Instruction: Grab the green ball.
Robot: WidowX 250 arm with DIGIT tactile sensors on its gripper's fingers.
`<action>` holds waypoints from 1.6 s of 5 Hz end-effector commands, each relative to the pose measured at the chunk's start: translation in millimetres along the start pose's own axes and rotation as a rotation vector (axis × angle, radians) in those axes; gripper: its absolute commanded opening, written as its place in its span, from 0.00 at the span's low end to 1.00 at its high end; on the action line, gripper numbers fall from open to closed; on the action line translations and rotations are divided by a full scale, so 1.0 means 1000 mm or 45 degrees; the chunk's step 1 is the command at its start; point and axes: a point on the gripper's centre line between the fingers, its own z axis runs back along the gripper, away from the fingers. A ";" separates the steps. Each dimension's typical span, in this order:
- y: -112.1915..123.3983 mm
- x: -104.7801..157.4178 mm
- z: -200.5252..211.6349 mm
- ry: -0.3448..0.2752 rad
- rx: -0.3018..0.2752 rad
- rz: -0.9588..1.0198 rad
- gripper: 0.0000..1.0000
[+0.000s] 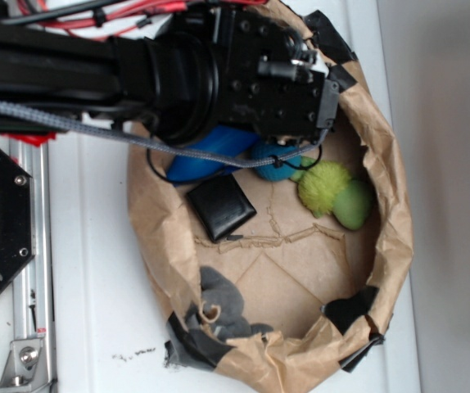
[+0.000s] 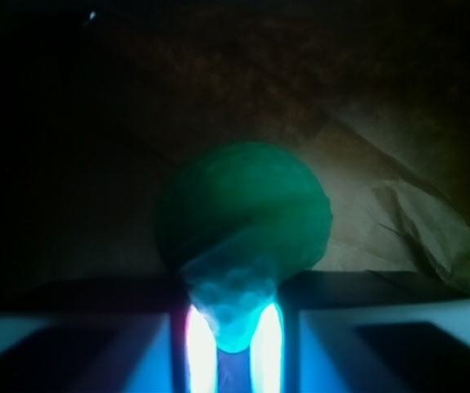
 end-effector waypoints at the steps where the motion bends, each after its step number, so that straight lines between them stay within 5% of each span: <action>1: 0.015 0.002 0.001 -0.008 -0.039 -0.177 0.00; 3: -0.021 -0.021 0.119 0.027 -0.510 -0.592 0.00; 4: -0.021 -0.034 0.164 0.231 -0.631 -0.872 0.00; 5: -0.016 -0.043 0.178 0.321 -0.671 -1.188 0.00; 6: -0.020 -0.050 0.179 0.204 -0.689 -1.507 0.00; 7: -0.021 -0.049 0.179 0.090 -0.597 -1.552 0.00; 8: -0.018 -0.045 0.175 0.061 -0.588 -1.517 0.00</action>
